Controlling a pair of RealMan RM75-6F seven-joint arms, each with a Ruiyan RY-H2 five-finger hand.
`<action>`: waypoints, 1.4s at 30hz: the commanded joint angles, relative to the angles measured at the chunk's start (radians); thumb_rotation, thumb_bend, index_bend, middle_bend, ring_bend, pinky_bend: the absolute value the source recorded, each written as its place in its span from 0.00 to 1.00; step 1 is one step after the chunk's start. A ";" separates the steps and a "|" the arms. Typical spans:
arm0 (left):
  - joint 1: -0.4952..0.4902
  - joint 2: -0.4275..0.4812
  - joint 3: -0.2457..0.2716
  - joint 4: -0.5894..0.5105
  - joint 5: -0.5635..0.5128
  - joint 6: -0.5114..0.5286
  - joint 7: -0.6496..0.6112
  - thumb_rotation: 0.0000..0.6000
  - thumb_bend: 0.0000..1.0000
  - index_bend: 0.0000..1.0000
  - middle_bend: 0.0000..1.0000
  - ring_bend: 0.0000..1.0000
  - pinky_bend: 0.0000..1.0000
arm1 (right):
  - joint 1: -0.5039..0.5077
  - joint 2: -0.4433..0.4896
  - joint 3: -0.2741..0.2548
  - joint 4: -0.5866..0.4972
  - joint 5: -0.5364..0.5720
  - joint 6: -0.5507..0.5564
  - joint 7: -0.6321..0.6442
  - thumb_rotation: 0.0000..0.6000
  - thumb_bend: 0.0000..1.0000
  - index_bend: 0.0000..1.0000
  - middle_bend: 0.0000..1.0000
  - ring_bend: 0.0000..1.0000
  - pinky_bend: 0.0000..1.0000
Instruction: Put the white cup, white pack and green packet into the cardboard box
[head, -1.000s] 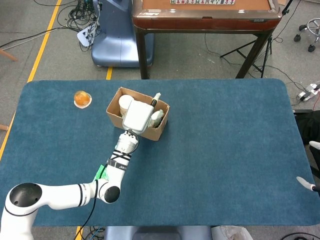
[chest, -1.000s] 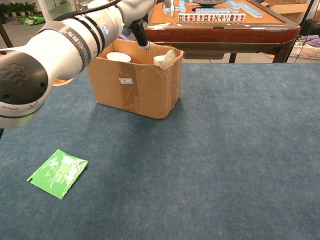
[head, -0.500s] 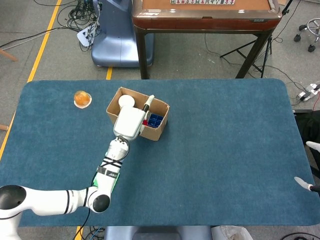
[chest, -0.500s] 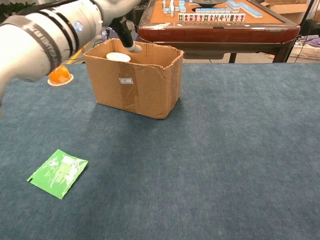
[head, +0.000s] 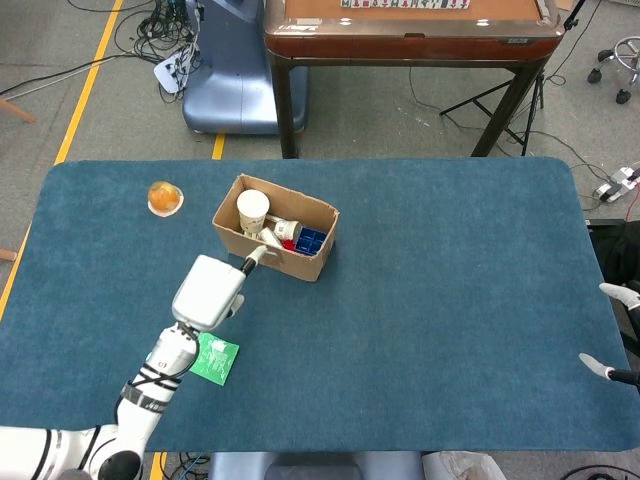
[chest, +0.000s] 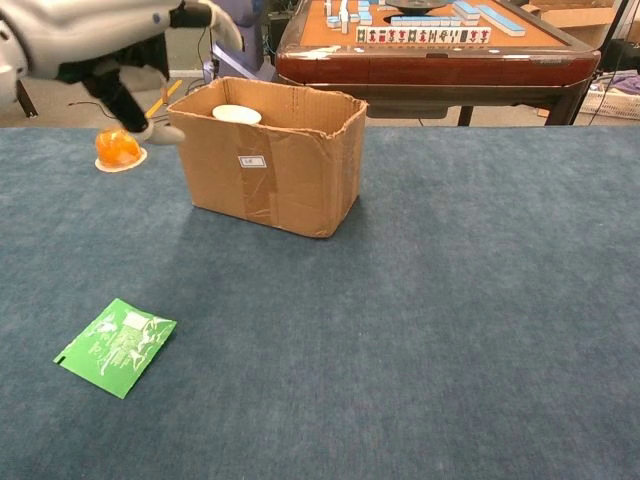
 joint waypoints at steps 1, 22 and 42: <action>0.055 0.039 0.067 -0.034 0.066 0.014 -0.001 1.00 0.17 0.21 1.00 0.79 0.88 | 0.000 -0.001 -0.002 -0.002 -0.004 0.002 -0.005 1.00 0.09 0.19 0.19 0.04 0.17; 0.112 0.162 0.186 -0.051 0.035 -0.241 -0.067 1.00 0.17 0.23 1.00 0.79 0.88 | 0.022 -0.010 -0.006 -0.012 0.009 -0.043 -0.045 1.00 0.09 0.19 0.20 0.04 0.17; 0.055 0.089 0.180 0.075 -0.173 -0.416 -0.092 1.00 0.17 0.19 1.00 0.80 0.88 | 0.028 -0.009 -0.007 -0.008 0.015 -0.052 -0.037 1.00 0.09 0.19 0.20 0.04 0.17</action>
